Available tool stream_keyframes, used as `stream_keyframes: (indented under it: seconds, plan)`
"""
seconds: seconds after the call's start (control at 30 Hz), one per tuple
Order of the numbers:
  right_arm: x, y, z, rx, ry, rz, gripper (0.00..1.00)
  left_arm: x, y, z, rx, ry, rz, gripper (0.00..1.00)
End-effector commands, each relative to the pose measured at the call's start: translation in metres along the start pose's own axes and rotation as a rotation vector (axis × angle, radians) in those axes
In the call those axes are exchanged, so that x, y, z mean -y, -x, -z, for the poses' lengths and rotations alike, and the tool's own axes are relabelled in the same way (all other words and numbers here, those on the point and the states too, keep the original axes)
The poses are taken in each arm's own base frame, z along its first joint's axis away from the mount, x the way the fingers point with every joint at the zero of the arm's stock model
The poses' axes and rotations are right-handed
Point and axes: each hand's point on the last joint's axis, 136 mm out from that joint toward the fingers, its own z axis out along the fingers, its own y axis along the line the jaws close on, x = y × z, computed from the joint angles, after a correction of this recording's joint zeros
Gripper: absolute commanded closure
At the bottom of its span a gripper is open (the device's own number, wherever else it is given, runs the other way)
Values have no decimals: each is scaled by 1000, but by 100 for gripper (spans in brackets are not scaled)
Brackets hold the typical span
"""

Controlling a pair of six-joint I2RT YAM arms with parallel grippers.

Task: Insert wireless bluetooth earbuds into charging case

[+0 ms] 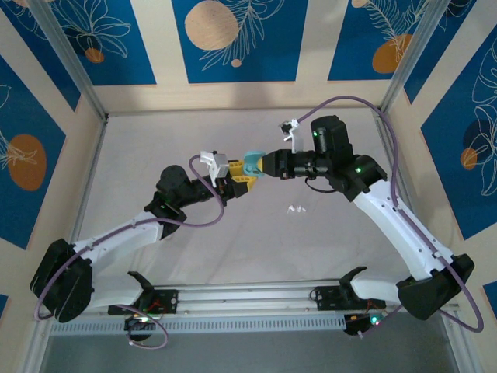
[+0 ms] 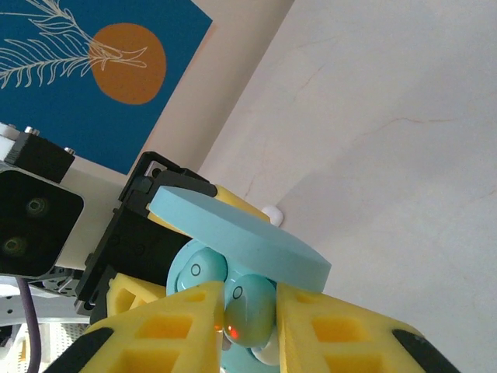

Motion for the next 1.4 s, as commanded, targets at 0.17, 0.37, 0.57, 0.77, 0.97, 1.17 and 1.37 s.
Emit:
stream_keyframes:
  seconds: [0.17, 0.37, 0.57, 0.77, 0.97, 1.17, 1.37]
  plan:
    - [-4, 4, -2, -1, 9, -27, 75, 11, 31, -1, 92, -34, -63, 70]
    - [-11, 1, -4, -24, 42, -16, 73, 11, 32, -1, 96, -34, -64, 70]
    - [-9, -3, -10, -53, 23, 2, 74, 11, 33, -1, 98, -33, -64, 70]
    - [0, 1, -8, -19, -37, 20, 73, 12, 34, 0, 101, -32, -66, 70]
    - [0, 6, 5, 29, -64, 33, 68, 11, 32, 0, 99, -26, -69, 70]
    - [0, 11, 17, 65, -75, 27, 66, 10, 32, 0, 103, -23, -71, 70]
    - [-14, 21, 29, 117, -29, 29, 62, 11, 32, 1, 99, -24, -73, 70]
